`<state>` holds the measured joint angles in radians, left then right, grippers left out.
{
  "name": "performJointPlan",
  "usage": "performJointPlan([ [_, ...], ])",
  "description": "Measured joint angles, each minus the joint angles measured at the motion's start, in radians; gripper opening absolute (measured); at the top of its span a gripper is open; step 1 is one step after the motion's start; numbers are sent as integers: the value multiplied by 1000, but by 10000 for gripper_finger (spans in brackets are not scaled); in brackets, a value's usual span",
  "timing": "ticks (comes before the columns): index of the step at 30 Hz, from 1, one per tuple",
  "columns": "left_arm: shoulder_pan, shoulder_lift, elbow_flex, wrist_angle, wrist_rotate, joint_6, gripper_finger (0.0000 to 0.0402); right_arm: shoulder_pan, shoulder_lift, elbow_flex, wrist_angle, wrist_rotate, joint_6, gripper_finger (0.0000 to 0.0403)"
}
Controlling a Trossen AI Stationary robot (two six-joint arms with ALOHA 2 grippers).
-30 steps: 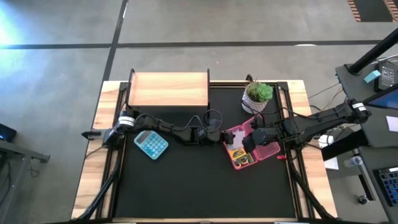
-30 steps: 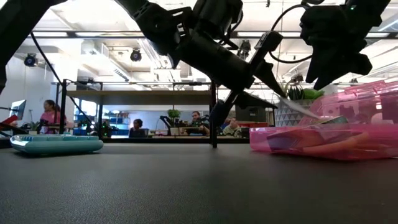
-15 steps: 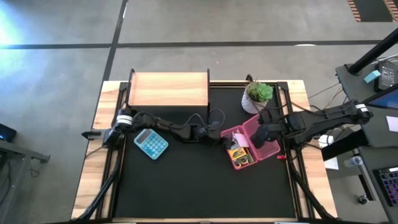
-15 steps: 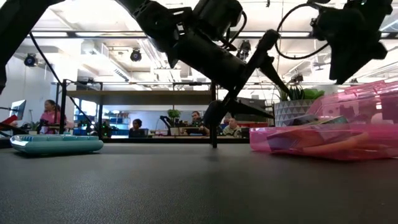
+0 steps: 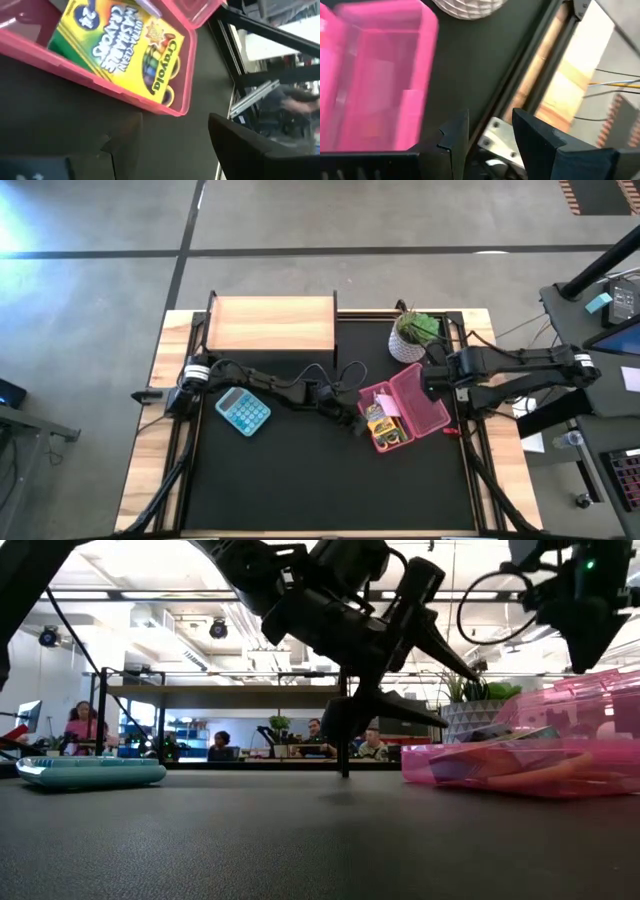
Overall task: Pack school essentials
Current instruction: Close the pink supply box
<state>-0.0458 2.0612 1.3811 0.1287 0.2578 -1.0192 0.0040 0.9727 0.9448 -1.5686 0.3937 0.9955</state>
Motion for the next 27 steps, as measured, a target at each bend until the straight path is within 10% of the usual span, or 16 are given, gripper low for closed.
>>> performJointPlan([
  [9,-4,-44,0,-243,-10,212,212,-164,28,-52,5,19,-140,121],
  [27,-3,-34,-1,-285,-321,479,212,-190,35,-123,339,-306,-294,118],
])
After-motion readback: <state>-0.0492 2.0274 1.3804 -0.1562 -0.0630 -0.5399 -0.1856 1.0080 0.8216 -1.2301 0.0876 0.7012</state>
